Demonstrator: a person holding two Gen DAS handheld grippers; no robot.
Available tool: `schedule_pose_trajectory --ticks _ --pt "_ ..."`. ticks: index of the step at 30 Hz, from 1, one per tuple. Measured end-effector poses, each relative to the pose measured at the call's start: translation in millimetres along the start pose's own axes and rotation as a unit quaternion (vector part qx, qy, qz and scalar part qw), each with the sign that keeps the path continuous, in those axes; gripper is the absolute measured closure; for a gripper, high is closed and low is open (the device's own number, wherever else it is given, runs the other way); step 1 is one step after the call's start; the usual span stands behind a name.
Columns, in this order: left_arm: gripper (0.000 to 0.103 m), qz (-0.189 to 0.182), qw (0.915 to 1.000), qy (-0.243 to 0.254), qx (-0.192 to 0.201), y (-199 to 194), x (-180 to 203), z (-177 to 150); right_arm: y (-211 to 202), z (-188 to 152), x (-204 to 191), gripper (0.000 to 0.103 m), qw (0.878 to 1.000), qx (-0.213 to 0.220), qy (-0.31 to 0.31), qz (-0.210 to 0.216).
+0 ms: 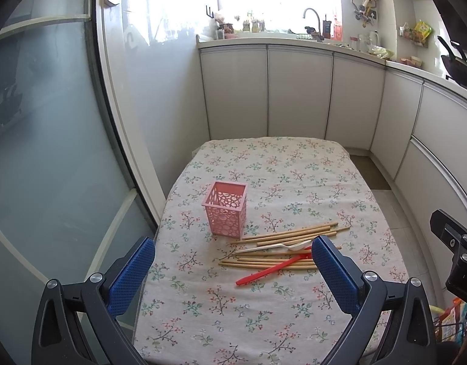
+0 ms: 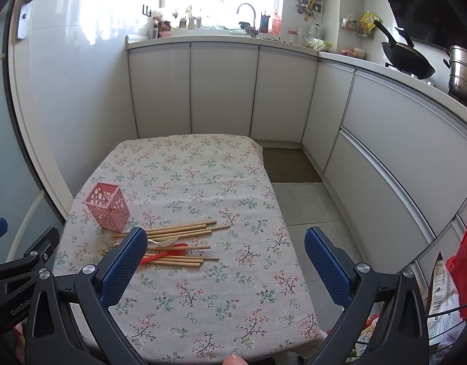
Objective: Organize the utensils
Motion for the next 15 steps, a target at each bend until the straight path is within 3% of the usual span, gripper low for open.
schedule_pose_trajectory --ticks 15 --pt "0.0 0.001 1.0 0.0 0.0 -0.1 -0.7 -0.4 -0.6 0.6 -0.2 0.0 1.0 0.0 -0.001 -0.001"
Point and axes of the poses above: each gripper's, at about its wrist camera, not at the fingertips, and y roughly the way its jaws point, x to its right, z to its top, the point moved 7 cm from there along y, roughly the way its jaws point, and after that the axes turned 9 degrees about -z, right-handed, at the moved point
